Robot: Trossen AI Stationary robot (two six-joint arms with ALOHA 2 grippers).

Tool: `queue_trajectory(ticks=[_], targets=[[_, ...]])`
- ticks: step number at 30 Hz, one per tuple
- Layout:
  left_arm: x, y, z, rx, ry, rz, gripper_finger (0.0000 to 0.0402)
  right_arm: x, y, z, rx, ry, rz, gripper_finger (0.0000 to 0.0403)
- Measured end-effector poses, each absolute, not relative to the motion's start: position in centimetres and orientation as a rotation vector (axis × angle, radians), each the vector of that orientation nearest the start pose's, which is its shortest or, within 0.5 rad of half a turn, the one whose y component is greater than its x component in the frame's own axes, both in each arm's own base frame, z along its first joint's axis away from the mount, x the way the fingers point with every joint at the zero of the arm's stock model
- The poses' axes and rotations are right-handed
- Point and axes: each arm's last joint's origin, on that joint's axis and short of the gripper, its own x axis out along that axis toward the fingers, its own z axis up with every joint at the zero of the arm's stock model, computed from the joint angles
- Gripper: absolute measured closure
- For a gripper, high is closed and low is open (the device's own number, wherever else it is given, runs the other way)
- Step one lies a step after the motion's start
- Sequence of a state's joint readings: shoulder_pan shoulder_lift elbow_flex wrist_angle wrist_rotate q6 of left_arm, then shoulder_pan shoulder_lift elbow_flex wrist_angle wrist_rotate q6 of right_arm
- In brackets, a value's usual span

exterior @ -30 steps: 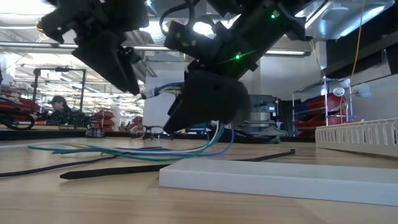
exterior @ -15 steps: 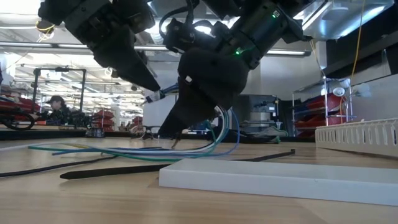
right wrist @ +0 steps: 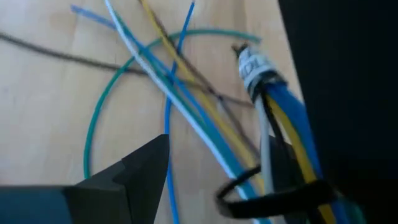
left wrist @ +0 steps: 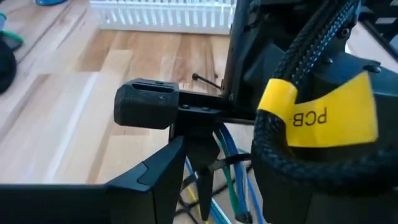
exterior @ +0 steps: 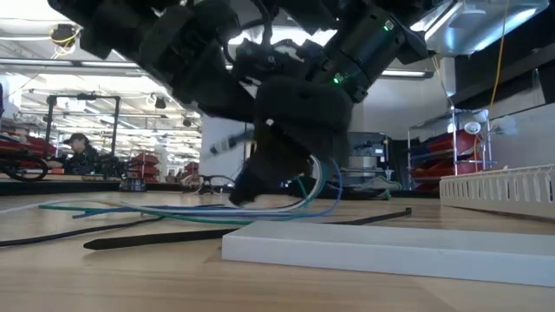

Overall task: Ziptie cables
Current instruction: Wrap the cable wires with the black zip tie

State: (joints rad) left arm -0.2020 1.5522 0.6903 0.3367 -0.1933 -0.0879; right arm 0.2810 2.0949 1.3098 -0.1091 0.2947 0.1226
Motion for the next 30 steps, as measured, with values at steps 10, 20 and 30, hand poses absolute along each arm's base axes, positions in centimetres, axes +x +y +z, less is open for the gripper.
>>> queue_trajectory(ticks=[10,20,30], targets=[[29.1,-5.8,16.0,0.065,0.656,0.003,0.0229,41.1,11.0,12.7,-0.127,0.889,-0.088,0.0164],[28.9,-5.8,15.8,0.07,0.68,0.005,0.0229,40.6,10.9,13.2,-0.139,1.008,-0.112,0.0164],[28.9,-5.8,15.7,0.075,0.688,0.004,0.0229,41.4,11.0,16.8,-0.17,1.105,-0.157,0.0164]])
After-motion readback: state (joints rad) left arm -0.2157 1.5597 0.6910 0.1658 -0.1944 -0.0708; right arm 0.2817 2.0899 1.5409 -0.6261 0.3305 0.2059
